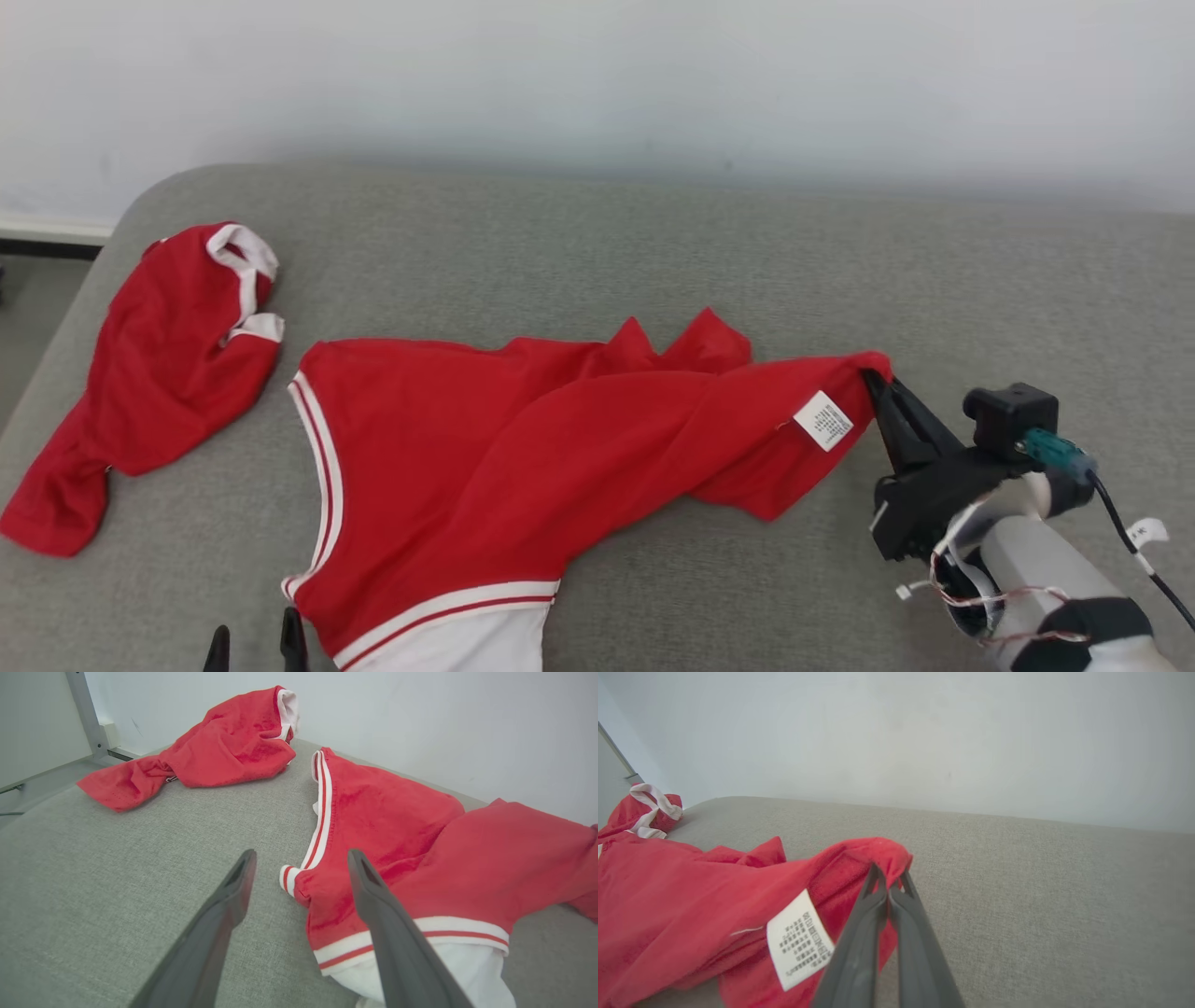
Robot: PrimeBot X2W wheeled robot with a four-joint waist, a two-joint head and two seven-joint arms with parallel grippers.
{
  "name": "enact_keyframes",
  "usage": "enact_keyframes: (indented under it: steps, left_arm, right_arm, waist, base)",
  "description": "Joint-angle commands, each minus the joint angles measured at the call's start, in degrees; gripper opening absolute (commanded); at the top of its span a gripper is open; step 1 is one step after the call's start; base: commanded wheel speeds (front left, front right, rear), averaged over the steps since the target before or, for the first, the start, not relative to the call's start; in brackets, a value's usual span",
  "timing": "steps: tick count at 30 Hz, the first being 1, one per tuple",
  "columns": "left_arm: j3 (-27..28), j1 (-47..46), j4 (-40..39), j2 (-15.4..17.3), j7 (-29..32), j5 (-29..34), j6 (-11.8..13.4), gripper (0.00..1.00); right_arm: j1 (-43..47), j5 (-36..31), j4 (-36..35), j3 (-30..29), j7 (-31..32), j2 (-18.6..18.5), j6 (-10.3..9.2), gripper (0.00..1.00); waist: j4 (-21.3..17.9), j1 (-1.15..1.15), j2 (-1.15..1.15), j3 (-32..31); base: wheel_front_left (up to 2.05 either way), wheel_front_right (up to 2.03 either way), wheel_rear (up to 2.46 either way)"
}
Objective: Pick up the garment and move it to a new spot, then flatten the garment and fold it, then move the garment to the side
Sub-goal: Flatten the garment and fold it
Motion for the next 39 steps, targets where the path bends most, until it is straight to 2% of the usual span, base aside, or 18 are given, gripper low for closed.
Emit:
enact_keyframes:
  steps: [1,7,13,17,21,22,23,24,25,39]
  left_arm:
    - [-0.34,0.24,0.34,-0.06,-0.19,-0.21,0.21,1.0]
    - [-0.82,-0.25,0.86,-0.04,-0.19,-0.83,0.45,1.0]
    - [-1.04,-0.59,1.1,-0.04,-0.19,-1.33,0.84,1.0]
    - [-1.12,-0.99,1.17,-0.04,-0.19,-1.31,0.75,1.0]
    - [-0.96,-0.99,1.51,-0.05,-0.19,-1.52,0.69,1.0]
    - [-1.0,-1.02,1.67,-0.05,-0.19,-1.6,0.67,1.0]
    - [-1.0,-1.02,1.67,-0.05,-0.19,-1.6,0.67,1.0]
    - [-0.96,-1.03,1.81,-0.05,-0.19,-1.66,0.67,1.0]
    - [-1.0,-1.03,1.93,-0.05,-0.19,-1.71,0.64,1.0]
    - [-0.79,0.18,2.76,-0.05,-0.19,-0.79,0.08,1.0]
  right_arm:
    - [2.41,-1.96,-2.43,-1.11,-0.07,-1.04,-0.13,0.0]
    - [9.17,-6.09,-10.34,-5.09,-0.06,-3.57,-0.13,0.0]
    - [15.88,-7.73,-15.39,-10.48,-0.06,-5.8,-0.13,0.0]
    - [20.37,-8.04,-17.25,-14.49,-0.06,-6.11,-0.13,0.0]
    - [24.19,-7.66,-18.21,-15.92,-0.07,-4.75,-0.13,0.0]
    - [24.57,-7.96,-18.54,-16.21,-0.06,-4.39,-0.13,0.05]
    - [24.57,-7.96,-18.54,-16.21,-0.06,-4.39,-0.13,0.05]
    - [24.85,-8.25,-19.02,-16.56,-0.07,-3.93,-0.13,0.87]
    - [25.31,-8.3,-19.42,-16.93,-0.06,-3.38,-0.13,1.0]
    - [32.48,-11.61,-28.83,-24.2,-0.06,2.44,-0.13,1.0]
  waist:
    - [-2.92,0.0,0.0,-0.63]
    - [-6.56,0.0,0.0,0.04]
    - [-8.72,0.0,0.0,0.53]
    - [-9.53,0.0,0.0,0.94]
    - [-10.11,0.0,0.0,1.13]
    - [-10.25,0.0,0.0,1.13]
    - [-10.25,0.0,0.0,1.13]
    - [-10.42,0.0,0.0,1.06]
    - [-10.55,0.0,0.0,0.98]
    - [-10.94,0.0,0.0,-1.26]
  base:
    - [0.0,0.0,0.0]
    - [0.0,0.0,0.0]
    - [0.0,0.0,0.0]
    - [0.0,0.0,0.0]
    - [0.0,0.0,0.0]
    - [0.0,0.0,0.0]
    - [0.0,0.0,0.0]
    - [0.0,0.0,0.0]
    - [0.0,0.0,0.0]
    - [0.0,0.0,0.0]
